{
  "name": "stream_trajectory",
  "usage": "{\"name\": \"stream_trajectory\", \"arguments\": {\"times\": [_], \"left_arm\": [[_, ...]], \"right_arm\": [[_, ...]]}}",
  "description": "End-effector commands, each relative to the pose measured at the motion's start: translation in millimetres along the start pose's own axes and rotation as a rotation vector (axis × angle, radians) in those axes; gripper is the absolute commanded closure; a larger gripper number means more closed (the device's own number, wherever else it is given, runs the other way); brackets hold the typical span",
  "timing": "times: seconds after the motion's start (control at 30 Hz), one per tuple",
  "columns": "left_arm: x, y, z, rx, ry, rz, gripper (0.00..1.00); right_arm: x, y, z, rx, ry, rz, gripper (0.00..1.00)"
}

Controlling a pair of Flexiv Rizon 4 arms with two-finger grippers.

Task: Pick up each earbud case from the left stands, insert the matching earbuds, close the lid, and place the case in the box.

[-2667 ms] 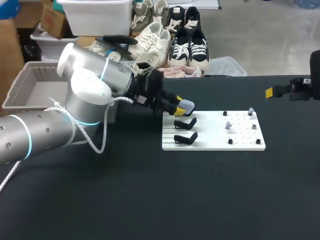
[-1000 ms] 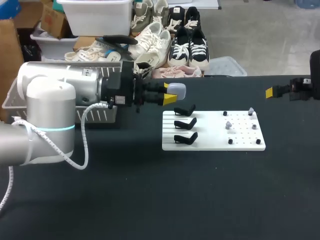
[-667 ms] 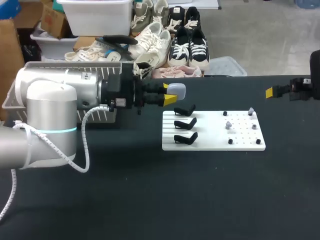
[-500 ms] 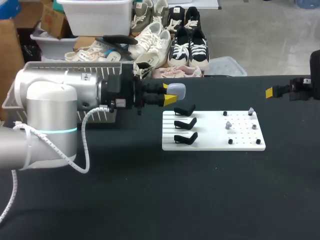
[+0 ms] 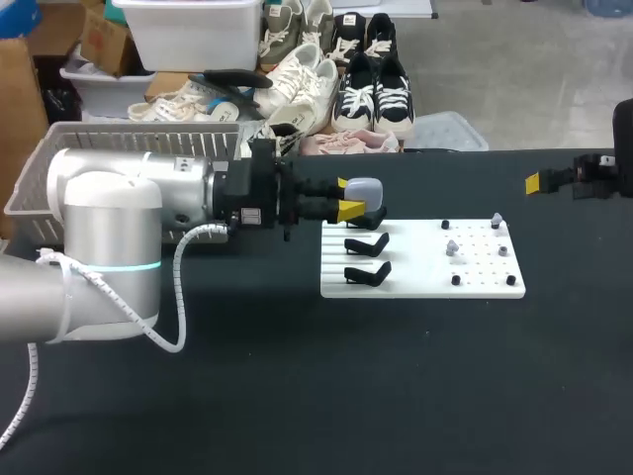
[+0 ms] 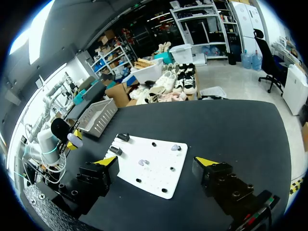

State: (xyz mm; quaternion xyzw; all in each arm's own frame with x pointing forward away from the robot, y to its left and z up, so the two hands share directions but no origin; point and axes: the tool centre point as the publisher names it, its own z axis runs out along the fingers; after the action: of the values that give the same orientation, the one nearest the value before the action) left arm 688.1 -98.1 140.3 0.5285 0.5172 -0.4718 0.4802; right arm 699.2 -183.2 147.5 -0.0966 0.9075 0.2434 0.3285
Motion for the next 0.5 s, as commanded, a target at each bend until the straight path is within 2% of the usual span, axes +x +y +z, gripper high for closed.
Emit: {"name": "stream_trajectory", "arguments": {"times": [0.03, 0.5], "left_arm": [[3.1, 6.5, 6.8, 0.028, -0.004, -0.002, 1.00], [5.6, 3.0, 11.3, 0.057, -0.014, 0.006, 1.00]], "right_arm": [[2.0, 10.9, -7.3, -0.012, 0.003, -0.028, 0.00], [3.6, 101.8, -17.3, -0.101, 0.018, -0.243, 0.00]]}}
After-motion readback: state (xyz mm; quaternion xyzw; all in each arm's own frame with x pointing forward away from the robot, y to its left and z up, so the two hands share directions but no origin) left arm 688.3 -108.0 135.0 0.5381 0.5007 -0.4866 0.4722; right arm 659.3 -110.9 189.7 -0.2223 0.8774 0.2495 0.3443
